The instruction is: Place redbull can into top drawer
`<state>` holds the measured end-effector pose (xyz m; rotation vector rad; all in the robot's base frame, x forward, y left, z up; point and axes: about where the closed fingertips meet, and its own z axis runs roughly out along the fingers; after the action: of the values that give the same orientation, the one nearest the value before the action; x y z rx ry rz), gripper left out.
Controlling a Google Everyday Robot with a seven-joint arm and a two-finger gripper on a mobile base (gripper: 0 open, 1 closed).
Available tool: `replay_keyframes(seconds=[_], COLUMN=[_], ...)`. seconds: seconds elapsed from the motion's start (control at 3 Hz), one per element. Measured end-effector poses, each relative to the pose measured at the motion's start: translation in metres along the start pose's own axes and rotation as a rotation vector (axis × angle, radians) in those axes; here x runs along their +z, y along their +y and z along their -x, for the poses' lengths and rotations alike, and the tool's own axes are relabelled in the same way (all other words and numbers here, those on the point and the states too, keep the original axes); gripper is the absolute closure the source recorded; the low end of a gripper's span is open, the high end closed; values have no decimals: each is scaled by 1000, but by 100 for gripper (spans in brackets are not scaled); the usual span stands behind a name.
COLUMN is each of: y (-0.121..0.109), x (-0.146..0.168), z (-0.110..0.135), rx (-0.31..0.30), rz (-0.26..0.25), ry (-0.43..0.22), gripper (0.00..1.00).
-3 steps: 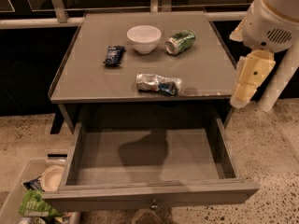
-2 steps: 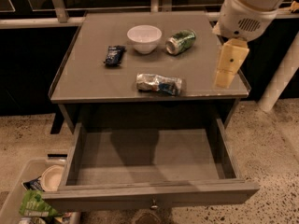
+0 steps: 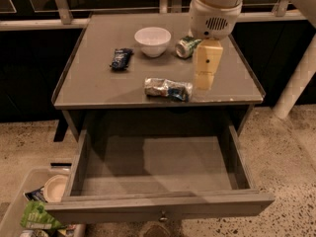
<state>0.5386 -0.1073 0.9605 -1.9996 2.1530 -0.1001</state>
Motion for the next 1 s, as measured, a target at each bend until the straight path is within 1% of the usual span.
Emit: replay_keyframes(seconds=[0.33, 0.67, 1.0], y=[18, 29, 29], x=[-2, 0, 0], z=[25, 35, 35], rx=[-51, -71, -71], rz=[14, 2, 2], ry=[-29, -94, -94], gripper=[0, 0, 0])
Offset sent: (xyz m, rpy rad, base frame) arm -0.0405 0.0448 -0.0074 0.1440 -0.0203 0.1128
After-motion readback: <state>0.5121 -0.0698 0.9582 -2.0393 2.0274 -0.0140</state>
